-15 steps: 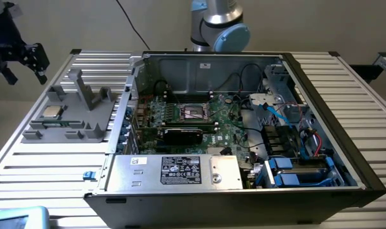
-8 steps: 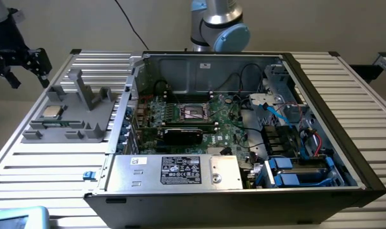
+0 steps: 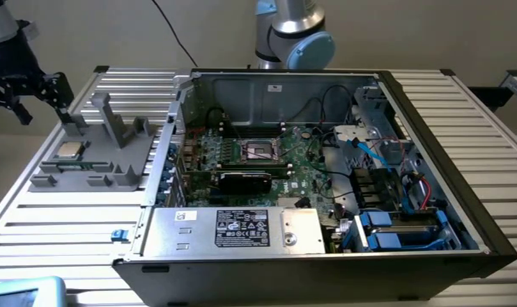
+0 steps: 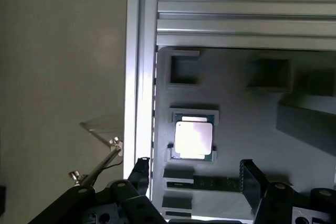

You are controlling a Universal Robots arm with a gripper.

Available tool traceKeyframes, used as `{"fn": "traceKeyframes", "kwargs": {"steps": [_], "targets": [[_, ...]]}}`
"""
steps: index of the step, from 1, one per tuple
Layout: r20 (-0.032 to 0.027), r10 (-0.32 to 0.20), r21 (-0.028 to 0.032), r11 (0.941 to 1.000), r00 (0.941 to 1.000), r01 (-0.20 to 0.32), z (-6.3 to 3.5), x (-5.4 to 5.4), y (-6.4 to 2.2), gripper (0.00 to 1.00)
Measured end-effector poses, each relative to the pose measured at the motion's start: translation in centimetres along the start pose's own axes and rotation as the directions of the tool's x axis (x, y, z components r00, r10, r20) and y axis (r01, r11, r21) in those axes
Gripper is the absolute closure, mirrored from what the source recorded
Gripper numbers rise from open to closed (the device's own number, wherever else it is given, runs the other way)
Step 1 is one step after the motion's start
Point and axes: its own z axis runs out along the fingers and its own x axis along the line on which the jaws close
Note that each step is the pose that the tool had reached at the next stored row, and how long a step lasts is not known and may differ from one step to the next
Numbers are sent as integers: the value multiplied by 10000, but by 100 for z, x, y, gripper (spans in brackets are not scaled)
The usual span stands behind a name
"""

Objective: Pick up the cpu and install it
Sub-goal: 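Pick up the cpu and move it towards the insertion slot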

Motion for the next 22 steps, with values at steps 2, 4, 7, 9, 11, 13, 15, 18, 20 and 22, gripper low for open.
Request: {"fn": "traceKeyframes", "kwargs": {"steps": [2, 4, 7, 9, 11, 13, 15, 18, 20, 22], "targets": [[0, 1, -1, 10000, 10000, -1, 36, -14, 0, 20], [2, 1, -1, 10000, 10000, -1, 73, -17, 0, 20], [-8, 0, -3, 10000, 10000, 0, 127, -19, 0, 20], [-12, 0, -10, 10000, 10000, 0, 164, -20, 1, 20], [-12, -1, -26, 10000, 10000, 1, 200, -21, 1, 20], [-12, -2, -64, 10000, 10000, 2, 236, -22, 1, 20], [-15, -2, -99, 10000, 10000, 2, 270, -22, 2, 20], [-24, -3, -111, 9999, 10000, 2, 323, -24, 1, 20], [-27, -3, -111, 9999, 10000, 2, 359, -24, 2, 20], [-35, -3, -111, 9999, 10000, 3, 381, -25, 1, 20]]}}
